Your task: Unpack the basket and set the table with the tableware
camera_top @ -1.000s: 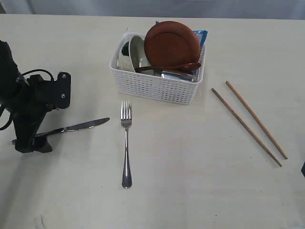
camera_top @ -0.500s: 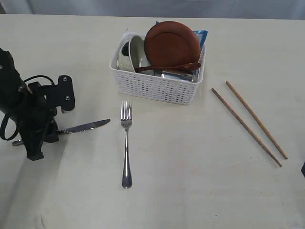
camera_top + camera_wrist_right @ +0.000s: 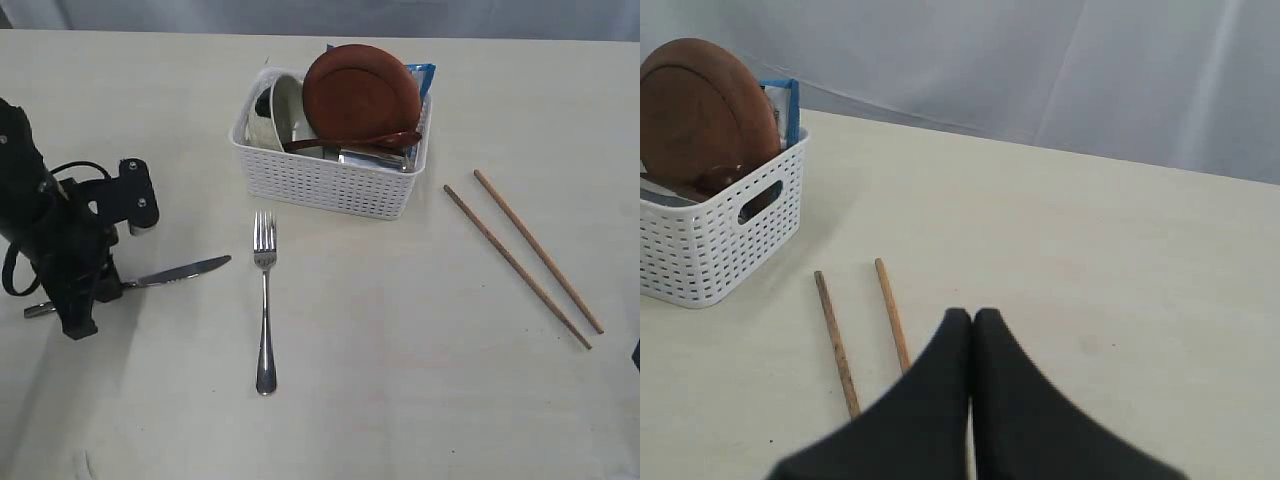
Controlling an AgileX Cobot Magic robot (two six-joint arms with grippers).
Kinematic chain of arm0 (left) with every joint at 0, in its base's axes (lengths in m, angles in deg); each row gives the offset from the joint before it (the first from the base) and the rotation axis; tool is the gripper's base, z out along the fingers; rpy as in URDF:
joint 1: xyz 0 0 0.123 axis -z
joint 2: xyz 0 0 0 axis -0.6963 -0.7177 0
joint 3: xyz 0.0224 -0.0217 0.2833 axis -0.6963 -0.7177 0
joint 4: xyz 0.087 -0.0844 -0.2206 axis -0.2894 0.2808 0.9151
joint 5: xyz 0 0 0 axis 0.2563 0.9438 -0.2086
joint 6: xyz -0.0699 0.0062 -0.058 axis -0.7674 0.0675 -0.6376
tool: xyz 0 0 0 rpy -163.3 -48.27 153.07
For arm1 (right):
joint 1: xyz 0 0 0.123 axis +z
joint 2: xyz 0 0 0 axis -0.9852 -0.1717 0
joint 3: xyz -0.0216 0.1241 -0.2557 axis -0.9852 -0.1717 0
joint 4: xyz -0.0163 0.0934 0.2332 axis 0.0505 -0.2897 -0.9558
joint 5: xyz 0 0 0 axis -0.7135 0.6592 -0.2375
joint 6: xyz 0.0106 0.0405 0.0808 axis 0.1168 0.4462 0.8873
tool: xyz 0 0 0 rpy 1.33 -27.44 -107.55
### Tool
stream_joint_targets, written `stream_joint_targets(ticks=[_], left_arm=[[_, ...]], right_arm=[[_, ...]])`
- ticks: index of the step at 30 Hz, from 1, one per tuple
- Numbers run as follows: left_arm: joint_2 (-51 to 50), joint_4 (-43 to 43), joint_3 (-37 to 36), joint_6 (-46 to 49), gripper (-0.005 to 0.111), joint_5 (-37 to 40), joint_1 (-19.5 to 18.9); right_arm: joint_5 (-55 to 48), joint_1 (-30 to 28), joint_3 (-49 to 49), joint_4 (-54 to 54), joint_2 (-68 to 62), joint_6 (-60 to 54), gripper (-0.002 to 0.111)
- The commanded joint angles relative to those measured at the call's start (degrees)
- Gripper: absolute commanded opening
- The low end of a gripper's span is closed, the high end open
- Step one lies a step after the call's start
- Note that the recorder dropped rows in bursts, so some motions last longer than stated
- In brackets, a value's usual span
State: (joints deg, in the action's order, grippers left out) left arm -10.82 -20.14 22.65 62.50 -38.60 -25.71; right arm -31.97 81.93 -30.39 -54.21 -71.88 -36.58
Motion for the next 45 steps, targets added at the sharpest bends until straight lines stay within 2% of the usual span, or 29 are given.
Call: stream_joint_targets(ticks=[1,5,6,8,11,12,21,25,27,30,33,40,45], left_arm=[[-2.1,-0.6,-1.4,-17.0,0.0,3.1,0.3],[-2.1,-0.6,-1.1,-34.6,0.0,3.6,0.3],[-2.1,-0.5,-0.7,-43.8,0.0,3.7,0.3],[-2.1,0.0,-0.7,-50.9,0.0,3.7,0.3],[-2.1,0.0,-0.7,-66.7,0.0,3.6,0.3],[-2.1,0.0,-0.7,-68.0,0.0,3.5,0.3],[-2.1,0.4,-0.7,-72.9,0.0,3.3,0.3],[-2.1,-0.2,-0.7,-72.1,0.003,3.3,0.3],[-2.1,-0.2,-0.7,-70.9,0.011,3.5,0.3],[-2.1,-0.2,-0.7,-70.3,0.031,3.5,0.3],[-2.0,-0.2,-0.5,-70.2,0.043,3.5,0.3],[0.4,-0.2,4.1,-68.0,0.044,10.0,0.3],[7.2,1.0,7.3,-68.0,0.04,11.7,0.3]], right_arm=[[0.2,-0.4,-0.2,0.3,0.3,0.0,0.0],[0.2,-0.4,-0.2,0.3,0.3,0.0,0.0],[0.2,-0.4,-0.2,0.3,0.3,0.0,0.0],[0.2,-0.4,-0.2,0.3,0.3,0.0,0.0],[0.2,-0.4,-0.2,0.3,0.3,0.0,0.0],[0.2,-0.4,-0.2,0.3,0.3,0.0,0.0],[0.2,-0.4,-0.2,0.3,0.3,0.0,0.0],[0.2,-0.4,-0.2,0.3,0.3,0.0,0.0],[0.2,-0.4,-0.2,0.3,0.3,0.0,0.0],[0.2,-0.4,-0.2,0.3,0.3,0.0,0.0],[0.2,-0.4,-0.2,0.3,0.3,0.0,0.0],[0.2,-0.4,-0.2,0.3,0.3,0.0,0.0],[0.2,-0.4,-0.2,0.3,0.3,0.0,0.0]])
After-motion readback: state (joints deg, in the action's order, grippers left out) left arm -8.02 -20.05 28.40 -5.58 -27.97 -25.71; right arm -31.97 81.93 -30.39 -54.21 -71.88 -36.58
